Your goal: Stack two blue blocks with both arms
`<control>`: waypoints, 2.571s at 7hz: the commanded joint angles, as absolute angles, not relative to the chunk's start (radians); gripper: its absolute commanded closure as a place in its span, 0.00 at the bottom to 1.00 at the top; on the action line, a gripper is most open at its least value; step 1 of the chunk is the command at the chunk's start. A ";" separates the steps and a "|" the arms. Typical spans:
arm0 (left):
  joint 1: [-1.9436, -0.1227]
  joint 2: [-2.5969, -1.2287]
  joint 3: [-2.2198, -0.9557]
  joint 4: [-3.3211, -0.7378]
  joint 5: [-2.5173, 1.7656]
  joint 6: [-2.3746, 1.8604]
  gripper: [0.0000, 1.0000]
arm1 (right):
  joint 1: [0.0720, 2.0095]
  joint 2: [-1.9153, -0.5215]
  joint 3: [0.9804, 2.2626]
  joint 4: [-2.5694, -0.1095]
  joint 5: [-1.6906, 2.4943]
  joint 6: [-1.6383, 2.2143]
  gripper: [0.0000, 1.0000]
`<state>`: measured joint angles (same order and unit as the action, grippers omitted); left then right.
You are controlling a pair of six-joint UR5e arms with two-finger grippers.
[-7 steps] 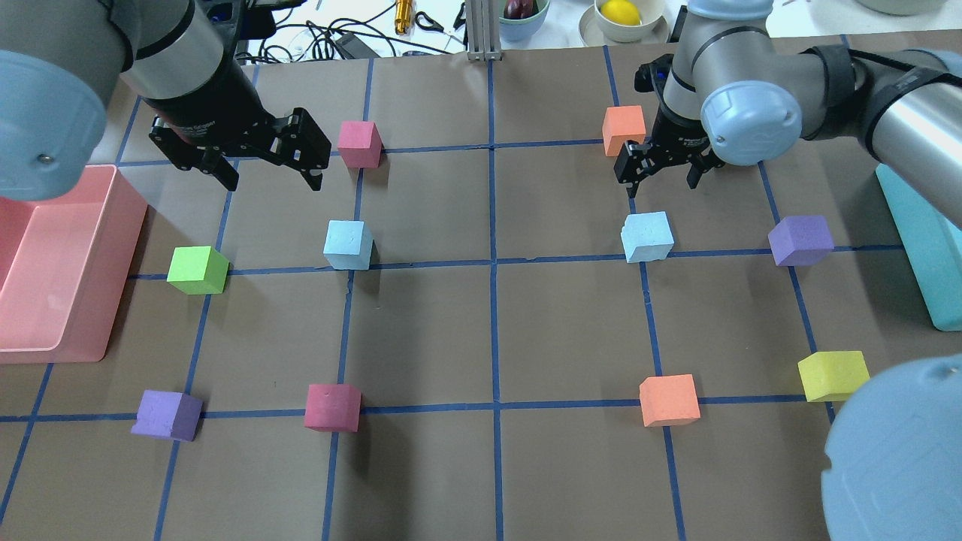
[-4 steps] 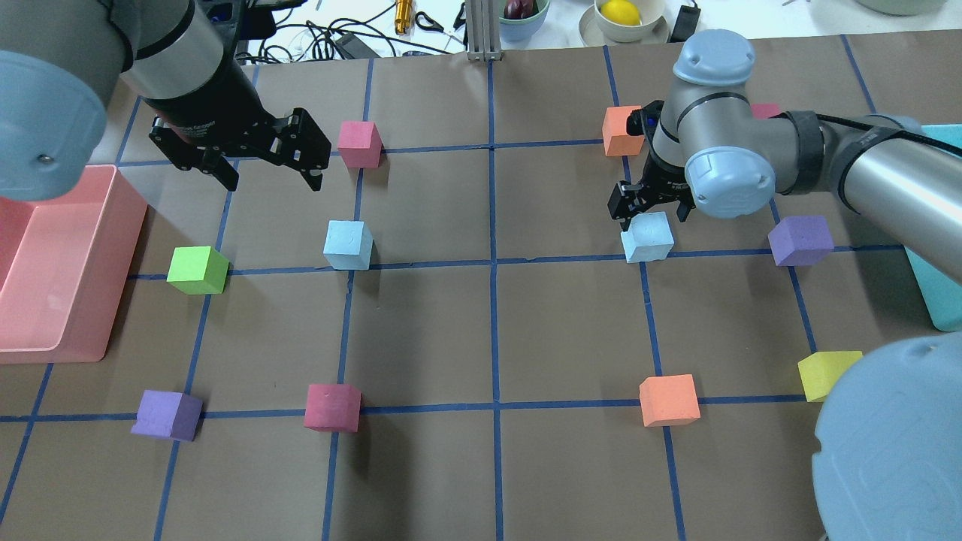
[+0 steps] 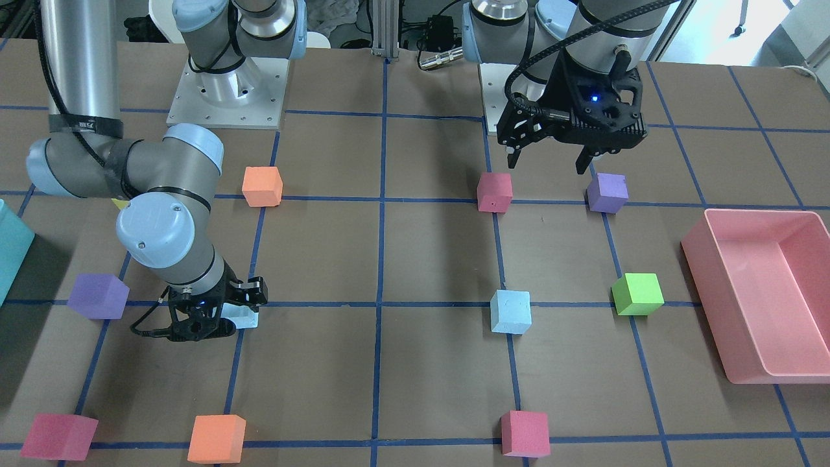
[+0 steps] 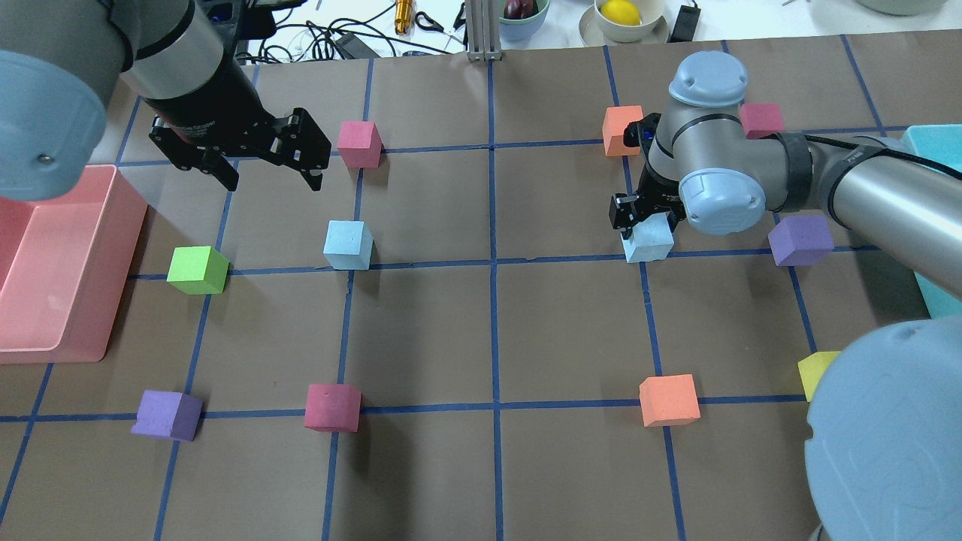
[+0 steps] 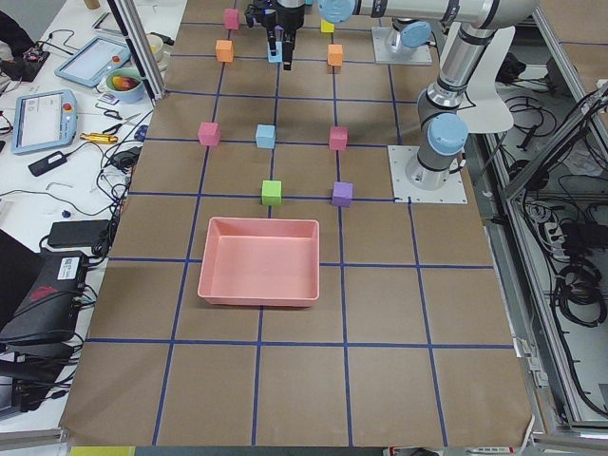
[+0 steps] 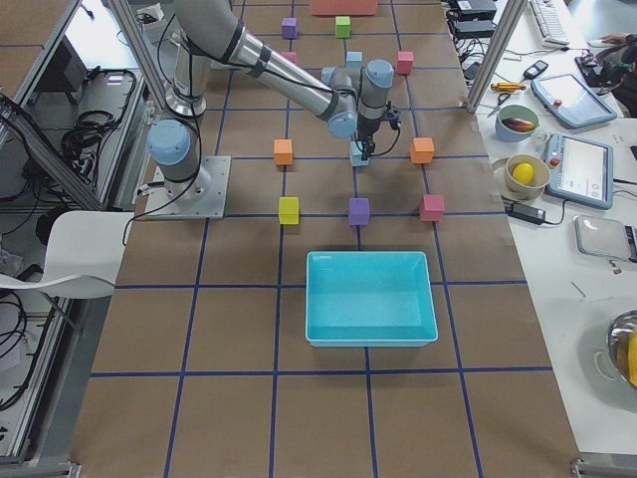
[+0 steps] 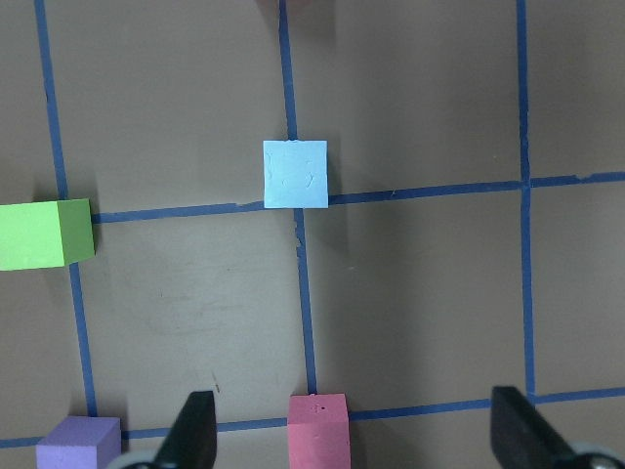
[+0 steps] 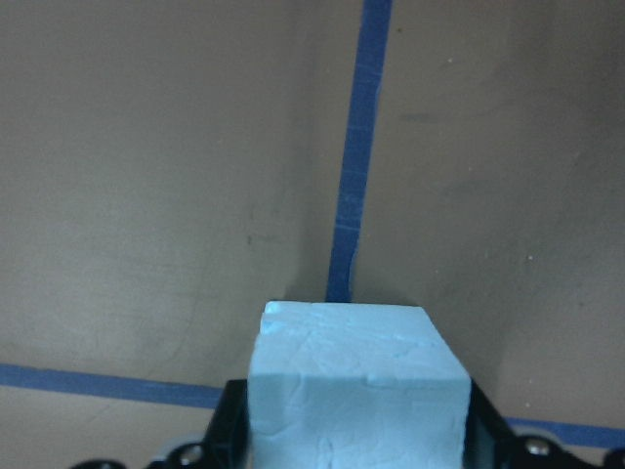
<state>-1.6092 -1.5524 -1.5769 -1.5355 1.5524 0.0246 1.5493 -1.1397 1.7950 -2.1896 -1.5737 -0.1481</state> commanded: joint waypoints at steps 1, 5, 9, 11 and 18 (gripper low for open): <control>-1.609 -1.552 -1.577 -1.536 1.552 0.025 0.00 | 1.549 -1.143 1.795 -2.186 -1.581 -0.158 0.98; -1.609 -1.552 -1.577 -1.536 1.552 0.025 0.00 | 1.603 -1.148 1.567 -2.022 -1.508 0.024 0.98; -1.609 -1.552 -1.577 -1.536 1.552 0.025 0.00 | 1.785 -0.944 1.325 -2.019 -1.503 0.297 0.93; -1.609 -1.552 -1.577 -1.536 1.552 0.025 0.00 | 1.833 -0.858 1.263 -2.023 -1.511 0.321 0.92; -1.615 -1.577 -1.592 -1.517 1.546 0.021 0.00 | 1.850 -0.833 1.261 -2.031 -1.503 0.322 0.38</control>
<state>-1.6126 -1.5587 -1.5825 -1.5305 1.5496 0.0212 1.8493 -0.8362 1.2607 -2.0298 -1.5033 0.3216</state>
